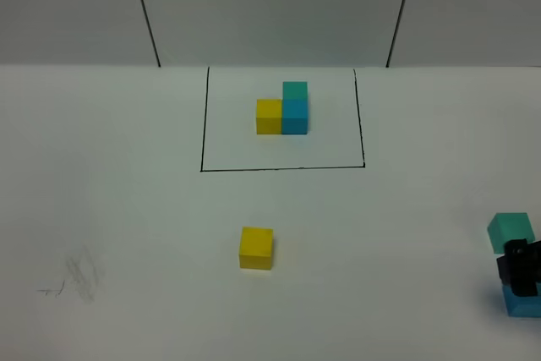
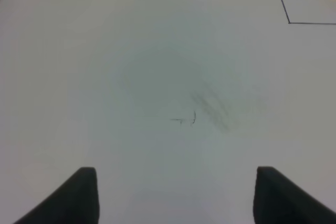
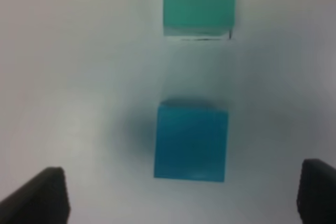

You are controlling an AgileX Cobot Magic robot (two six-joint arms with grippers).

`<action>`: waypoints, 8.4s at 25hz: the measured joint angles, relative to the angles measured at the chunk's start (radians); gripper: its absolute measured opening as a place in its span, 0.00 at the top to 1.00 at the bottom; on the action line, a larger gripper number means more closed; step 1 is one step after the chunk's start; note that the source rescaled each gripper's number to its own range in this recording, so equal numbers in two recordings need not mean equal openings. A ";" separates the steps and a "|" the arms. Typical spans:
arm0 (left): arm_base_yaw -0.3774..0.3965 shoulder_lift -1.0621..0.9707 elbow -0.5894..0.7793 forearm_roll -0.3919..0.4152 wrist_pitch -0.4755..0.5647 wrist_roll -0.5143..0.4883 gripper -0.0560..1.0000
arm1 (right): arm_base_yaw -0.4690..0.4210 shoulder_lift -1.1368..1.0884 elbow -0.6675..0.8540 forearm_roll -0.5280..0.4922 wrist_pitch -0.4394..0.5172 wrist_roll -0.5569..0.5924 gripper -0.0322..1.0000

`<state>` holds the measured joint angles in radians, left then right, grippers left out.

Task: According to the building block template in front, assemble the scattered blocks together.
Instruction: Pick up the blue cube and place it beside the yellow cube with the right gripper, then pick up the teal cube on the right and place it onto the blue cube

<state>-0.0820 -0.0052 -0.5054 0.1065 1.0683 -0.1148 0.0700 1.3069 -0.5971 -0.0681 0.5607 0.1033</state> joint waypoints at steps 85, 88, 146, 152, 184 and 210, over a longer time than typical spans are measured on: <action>0.000 0.000 0.000 0.001 -0.001 0.000 0.55 | 0.553 0.635 -0.744 0.154 0.262 -1.062 0.96; 0.000 0.000 0.000 0.001 -0.001 0.000 0.55 | 0.562 0.676 -0.798 0.150 0.308 -1.066 0.96; 0.000 0.000 0.000 0.001 -0.001 0.000 0.55 | 0.651 0.872 -0.968 0.128 0.339 -0.937 0.96; 0.000 0.000 0.000 0.001 -0.001 0.000 0.55 | 0.651 0.898 -0.969 0.140 0.317 -0.938 0.96; 0.000 0.000 0.000 0.001 -0.001 0.000 0.55 | 0.614 0.760 -0.969 0.046 0.368 -0.537 0.25; 0.000 0.000 0.000 0.001 -0.001 0.000 0.55 | 0.175 0.235 -0.610 -0.078 0.338 0.002 0.27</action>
<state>-0.0820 -0.0052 -0.5054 0.1074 1.0673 -0.1148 0.2451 1.5417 -1.2067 -0.1465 0.8991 0.1054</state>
